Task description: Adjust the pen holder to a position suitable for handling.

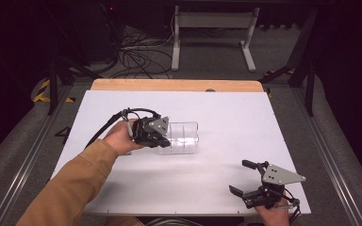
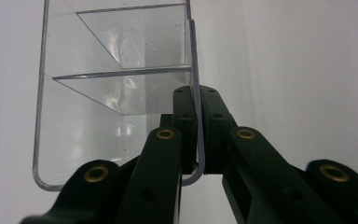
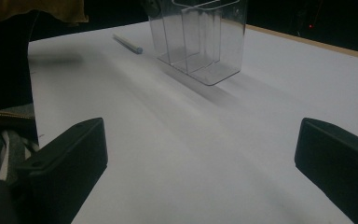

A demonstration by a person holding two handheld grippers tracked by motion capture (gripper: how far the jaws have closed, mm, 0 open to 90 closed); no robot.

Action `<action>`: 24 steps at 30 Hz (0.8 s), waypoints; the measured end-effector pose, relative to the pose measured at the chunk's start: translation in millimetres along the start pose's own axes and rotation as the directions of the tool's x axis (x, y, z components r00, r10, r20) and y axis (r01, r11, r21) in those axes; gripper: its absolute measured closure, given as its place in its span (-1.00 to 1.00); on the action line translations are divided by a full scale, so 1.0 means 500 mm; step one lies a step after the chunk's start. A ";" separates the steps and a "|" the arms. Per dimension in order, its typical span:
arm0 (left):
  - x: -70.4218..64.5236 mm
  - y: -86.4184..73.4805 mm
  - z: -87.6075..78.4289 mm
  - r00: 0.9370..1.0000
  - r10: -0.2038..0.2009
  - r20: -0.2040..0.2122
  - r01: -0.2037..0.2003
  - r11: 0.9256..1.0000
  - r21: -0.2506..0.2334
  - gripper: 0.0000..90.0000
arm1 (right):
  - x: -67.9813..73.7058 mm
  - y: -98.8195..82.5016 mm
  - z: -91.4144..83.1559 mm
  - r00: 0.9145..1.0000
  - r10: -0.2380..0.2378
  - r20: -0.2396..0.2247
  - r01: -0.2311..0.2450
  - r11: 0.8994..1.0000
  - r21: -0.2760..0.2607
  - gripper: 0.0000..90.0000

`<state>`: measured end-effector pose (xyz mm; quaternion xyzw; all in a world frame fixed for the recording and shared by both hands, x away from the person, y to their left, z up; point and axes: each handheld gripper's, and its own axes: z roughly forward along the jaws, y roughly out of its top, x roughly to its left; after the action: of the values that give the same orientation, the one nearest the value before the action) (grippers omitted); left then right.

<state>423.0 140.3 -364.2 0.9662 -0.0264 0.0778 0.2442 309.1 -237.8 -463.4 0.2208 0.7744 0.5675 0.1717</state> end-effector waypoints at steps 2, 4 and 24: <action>-0.010 0.003 0.005 1.000 0.014 0.013 -0.014 1.000 -0.009 0.93 | 0.000 0.000 0.000 1.000 -0.001 0.001 0.001 1.000 0.000 -0.93; -0.017 0.005 0.010 0.999 0.027 0.024 -0.027 1.000 -0.006 0.93 | 0.001 0.000 0.000 1.000 -0.001 0.000 0.001 1.000 0.000 -0.93; -0.024 -0.016 0.040 0.997 0.000 0.083 -0.001 1.000 0.010 0.93 | 0.000 -0.001 0.001 1.000 0.002 -0.002 -0.002 1.000 0.005 -0.93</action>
<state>414.8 138.2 -387.1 0.9699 -0.0362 0.0378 0.2379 309.2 -237.3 -463.8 0.2212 0.7758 0.5661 0.1698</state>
